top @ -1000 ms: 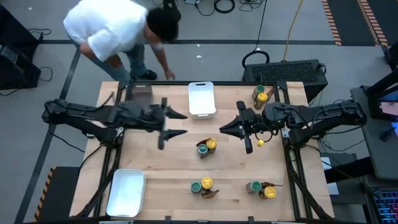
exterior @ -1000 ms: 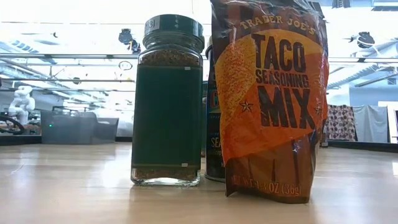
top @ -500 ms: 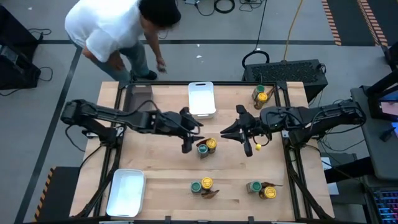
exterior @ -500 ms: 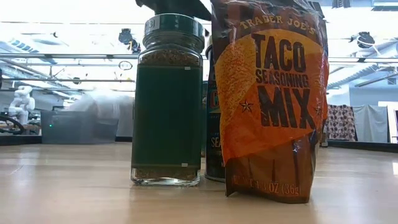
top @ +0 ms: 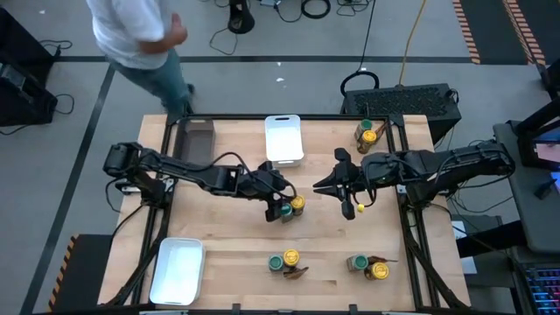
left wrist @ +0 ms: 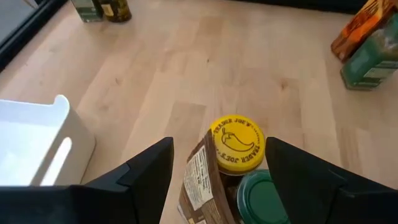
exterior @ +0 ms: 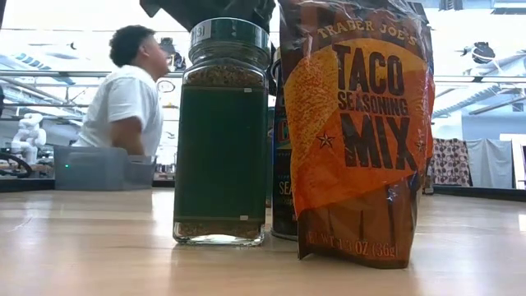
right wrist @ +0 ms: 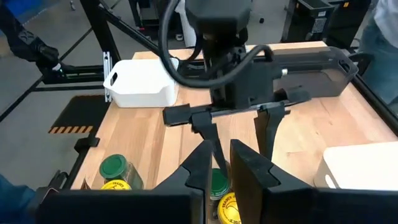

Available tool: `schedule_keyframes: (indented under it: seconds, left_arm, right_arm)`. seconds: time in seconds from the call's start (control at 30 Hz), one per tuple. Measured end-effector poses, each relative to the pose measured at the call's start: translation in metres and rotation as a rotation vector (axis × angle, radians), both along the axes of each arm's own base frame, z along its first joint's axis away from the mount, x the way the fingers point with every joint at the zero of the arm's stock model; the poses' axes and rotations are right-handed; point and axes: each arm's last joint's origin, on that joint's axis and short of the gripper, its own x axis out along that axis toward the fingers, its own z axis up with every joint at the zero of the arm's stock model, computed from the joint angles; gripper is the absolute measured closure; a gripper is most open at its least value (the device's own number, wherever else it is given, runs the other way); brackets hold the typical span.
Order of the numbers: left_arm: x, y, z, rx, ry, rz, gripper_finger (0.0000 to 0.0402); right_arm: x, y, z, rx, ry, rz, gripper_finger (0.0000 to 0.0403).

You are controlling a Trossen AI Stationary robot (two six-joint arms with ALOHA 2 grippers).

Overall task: Sort spices by type
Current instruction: Put the middle orange seasoning pack into the black bin

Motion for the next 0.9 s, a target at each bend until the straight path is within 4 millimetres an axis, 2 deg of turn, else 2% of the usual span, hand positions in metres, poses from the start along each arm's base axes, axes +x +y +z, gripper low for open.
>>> schedule_keyframes:
  seconds: [0.23,0.9]
  left_arm:
    - [0.006,-0.001,-0.019,0.005,0.062,0.001,0.0143]
    - [0.002,0.002,-0.032,0.048,0.132,0.043,0.0143]
  right_arm:
    - [0.0,0.0,-0.001,-0.008,0.012,0.003,0.0362]
    - [0.0,0.0,-0.001,-0.009,0.011,0.001,0.0362]
